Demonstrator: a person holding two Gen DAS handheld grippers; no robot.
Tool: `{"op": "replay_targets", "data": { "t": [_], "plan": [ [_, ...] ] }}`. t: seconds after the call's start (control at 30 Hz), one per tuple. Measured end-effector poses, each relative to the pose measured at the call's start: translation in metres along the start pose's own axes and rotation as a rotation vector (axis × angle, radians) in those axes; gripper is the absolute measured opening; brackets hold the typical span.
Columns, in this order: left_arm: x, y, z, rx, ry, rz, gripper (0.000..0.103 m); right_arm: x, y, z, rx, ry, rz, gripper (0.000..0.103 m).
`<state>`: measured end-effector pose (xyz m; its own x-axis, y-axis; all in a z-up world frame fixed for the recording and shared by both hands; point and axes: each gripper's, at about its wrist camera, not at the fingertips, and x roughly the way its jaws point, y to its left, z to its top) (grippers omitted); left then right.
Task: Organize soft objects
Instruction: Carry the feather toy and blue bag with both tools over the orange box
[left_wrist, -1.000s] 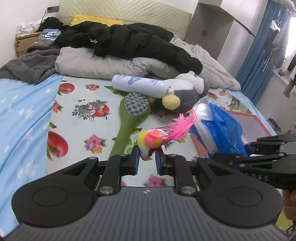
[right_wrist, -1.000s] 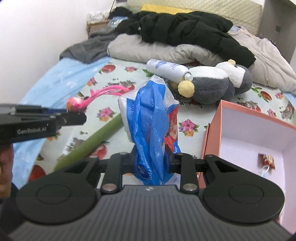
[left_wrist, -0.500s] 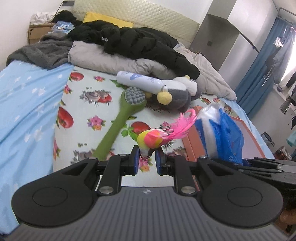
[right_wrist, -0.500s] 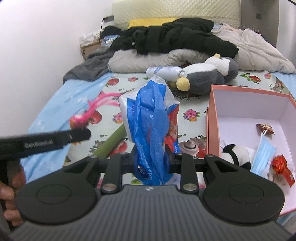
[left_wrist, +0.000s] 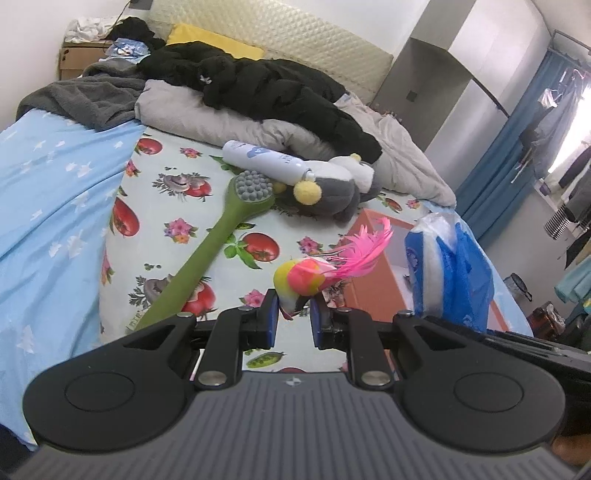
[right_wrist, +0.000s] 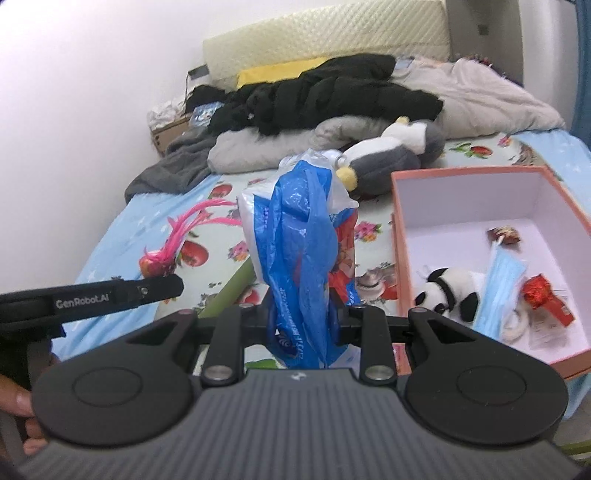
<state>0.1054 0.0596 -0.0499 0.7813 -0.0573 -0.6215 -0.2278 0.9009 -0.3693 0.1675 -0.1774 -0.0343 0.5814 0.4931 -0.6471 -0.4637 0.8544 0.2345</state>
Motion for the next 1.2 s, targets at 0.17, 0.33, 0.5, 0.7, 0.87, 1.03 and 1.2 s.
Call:
{"op": "replay_targets", "data": {
  "t": [0.17, 0.33, 0.5, 0.7, 0.87, 1.03, 1.2],
  "plan": [
    [-0.001, -0.023, -0.002, 0.026, 0.007, -0.041, 0.021, -0.022, -0.013, -0.005, 0.005, -0.031, -0.030, 0.030],
    [0.007, -0.058, -0.007, 0.073, 0.023, -0.097, 0.021, -0.043, -0.037, -0.012, 0.041, -0.046, -0.076, 0.030],
    [0.018, -0.092, -0.012, 0.130, 0.048, -0.151, 0.021, -0.060, -0.063, -0.021, 0.078, -0.060, -0.129, 0.030],
    [0.042, -0.125, -0.015, 0.183, 0.090, -0.199, 0.021, -0.061, -0.092, -0.023, 0.122, -0.067, -0.168, 0.030],
    [0.077, -0.146, -0.009, 0.219, 0.126, -0.210, 0.021, -0.039, -0.117, -0.016, 0.146, -0.055, -0.180, 0.030],
    [0.120, -0.159, 0.001, 0.244, 0.176, -0.202, 0.021, -0.005, -0.143, -0.004, 0.165, -0.031, -0.199, 0.031],
    [0.168, -0.168, 0.015, 0.248, 0.219, -0.193, 0.021, 0.027, -0.170, 0.006, 0.196, -0.010, -0.208, 0.031]
  ]
}}
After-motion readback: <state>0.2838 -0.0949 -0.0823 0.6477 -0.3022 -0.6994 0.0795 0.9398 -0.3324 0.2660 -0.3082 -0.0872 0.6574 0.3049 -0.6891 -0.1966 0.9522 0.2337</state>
